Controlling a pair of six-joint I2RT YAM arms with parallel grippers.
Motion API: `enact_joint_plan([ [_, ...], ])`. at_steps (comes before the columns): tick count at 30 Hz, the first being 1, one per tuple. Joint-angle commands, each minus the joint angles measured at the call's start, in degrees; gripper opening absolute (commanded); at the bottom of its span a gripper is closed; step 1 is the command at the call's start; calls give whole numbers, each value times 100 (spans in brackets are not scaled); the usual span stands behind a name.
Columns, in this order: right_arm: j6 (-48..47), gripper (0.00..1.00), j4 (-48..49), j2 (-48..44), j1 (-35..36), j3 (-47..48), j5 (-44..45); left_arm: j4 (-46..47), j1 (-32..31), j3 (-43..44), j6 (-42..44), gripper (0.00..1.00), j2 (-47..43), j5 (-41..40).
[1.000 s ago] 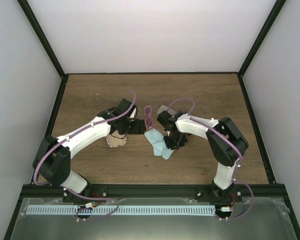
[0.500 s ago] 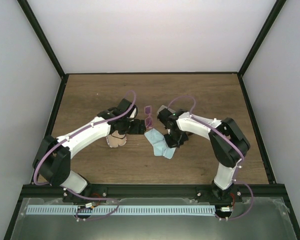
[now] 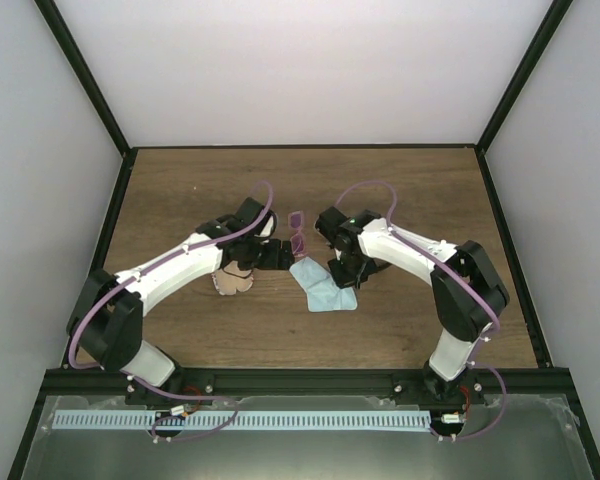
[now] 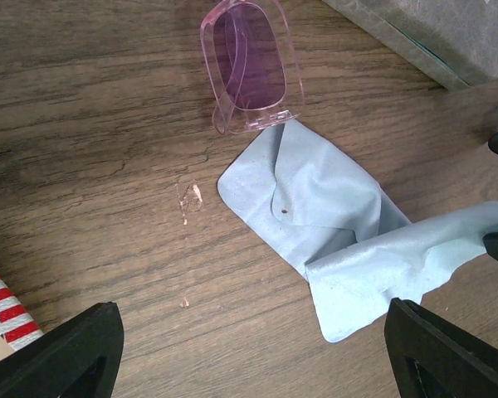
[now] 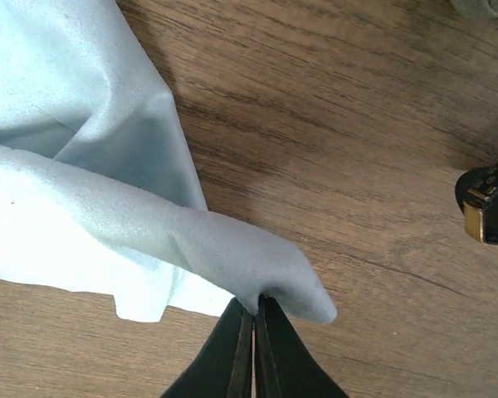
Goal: Organize the sunglasses
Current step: Adjust the glasses cleaning cloth at the center of the board.
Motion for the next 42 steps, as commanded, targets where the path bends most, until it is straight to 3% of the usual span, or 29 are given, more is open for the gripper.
enact_joint_plan([
  [1, -65, 1, -106, -155, -116, 137, 123, 130, -16, 186, 90, 88, 78, 117],
  [6, -45, 1, -40, -146, -301, 42, 84, 50, -84, 262, 296, 84, 185, 208],
  [10, -94, 1, -11, -96, -457, 62, 117, -174, -240, 376, 496, 69, 284, 137],
  [14, -114, 2, 4, -87, -470, 56, 89, -194, -374, 401, 552, 44, 348, 204],
  [16, -109, 10, 35, -68, -470, 8, 65, -153, -406, 416, 556, 33, 394, 313],
  [19, -68, 43, 80, -33, -470, -59, 51, -160, -493, 546, 564, 27, 492, 403],
  [21, -27, 46, 123, -35, -470, -73, -35, -184, -552, 647, 599, 27, 542, 453],
  [23, 29, 39, 163, -60, -470, -59, -180, -200, -648, 737, 652, 30, 602, 589],
  [27, 132, 27, 253, -75, -491, -117, -265, -347, -1175, 1090, 902, 62, 840, 395],
  [31, 345, 22, 697, -222, -1031, -469, -1105, -326, -1429, 1210, 614, 70, 1151, 238],
  [33, 436, 25, 918, -351, -1358, -648, -1373, -341, -1438, 1218, 338, 69, 1286, 205],
  [35, 507, 38, 1076, -473, -1569, -704, -1481, -505, -1453, 1346, 235, 82, 1358, 112],
  [38, 690, 47, 1371, -678, -1876, -719, -1705, -755, -1307, 1835, 15, 94, 1588, 499],
  [42, 1054, 43, 1849, -939, -2201, -845, -2114, -699, -1224, 2233, -612, 94, 1821, 858],
])
